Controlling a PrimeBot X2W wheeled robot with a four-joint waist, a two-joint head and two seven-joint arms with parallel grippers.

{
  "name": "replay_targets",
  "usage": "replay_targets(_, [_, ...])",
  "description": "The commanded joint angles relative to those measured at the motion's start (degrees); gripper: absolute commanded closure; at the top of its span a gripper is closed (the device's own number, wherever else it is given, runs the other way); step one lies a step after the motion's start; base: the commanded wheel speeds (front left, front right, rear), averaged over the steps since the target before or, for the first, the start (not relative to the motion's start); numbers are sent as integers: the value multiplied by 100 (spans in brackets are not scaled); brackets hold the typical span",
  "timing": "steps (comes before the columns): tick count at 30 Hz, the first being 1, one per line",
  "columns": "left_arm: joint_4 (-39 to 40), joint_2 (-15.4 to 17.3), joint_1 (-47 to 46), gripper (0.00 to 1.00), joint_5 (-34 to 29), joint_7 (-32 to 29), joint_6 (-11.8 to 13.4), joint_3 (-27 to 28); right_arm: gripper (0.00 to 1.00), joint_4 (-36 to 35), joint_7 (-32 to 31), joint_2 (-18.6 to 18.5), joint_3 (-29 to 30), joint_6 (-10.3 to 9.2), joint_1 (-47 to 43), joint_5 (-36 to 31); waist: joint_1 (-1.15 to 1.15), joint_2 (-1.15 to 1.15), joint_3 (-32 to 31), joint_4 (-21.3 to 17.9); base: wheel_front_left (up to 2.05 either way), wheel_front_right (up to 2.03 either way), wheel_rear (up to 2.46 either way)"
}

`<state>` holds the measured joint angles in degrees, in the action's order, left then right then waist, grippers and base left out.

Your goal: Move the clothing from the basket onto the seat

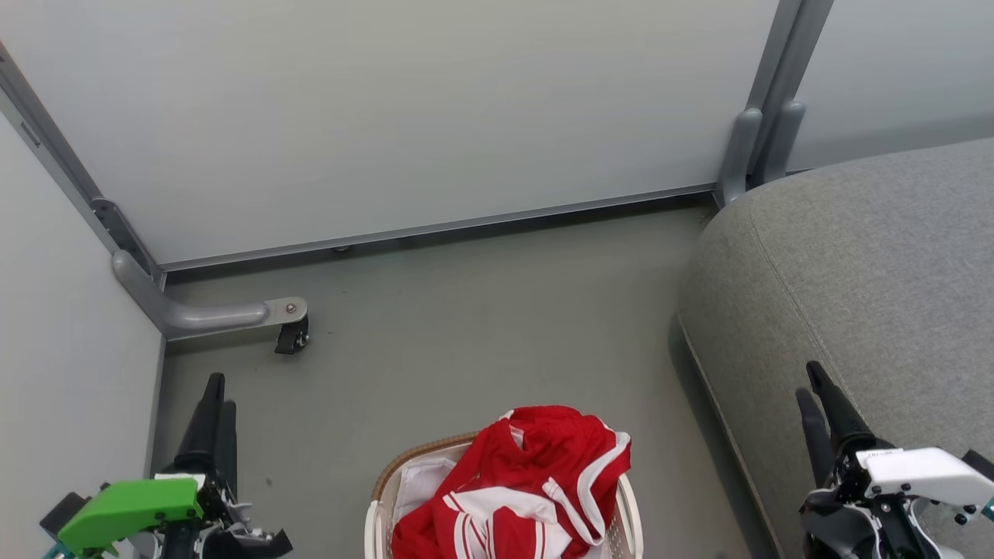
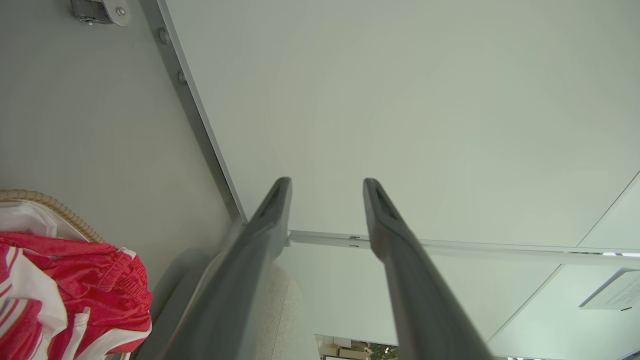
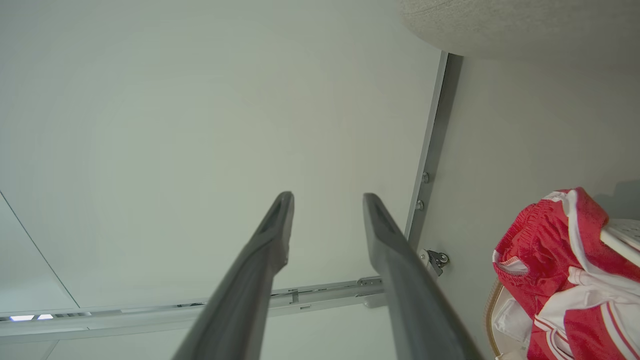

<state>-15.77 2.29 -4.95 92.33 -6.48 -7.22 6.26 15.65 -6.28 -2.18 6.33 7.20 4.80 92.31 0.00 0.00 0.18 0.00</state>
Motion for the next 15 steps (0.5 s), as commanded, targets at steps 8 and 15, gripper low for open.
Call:
replay_targets(8, [-12,-5,140,0,-146,212,-3,-239,0,105,211,16,-89,2,-117,-138,0,0,2,0,0,0,0])
replay_targets(15, [41,2,161,0,-494,398,-5,-305,0,122,396,5,-10,5,-115,-550,0,0,4,2,0,0,0])
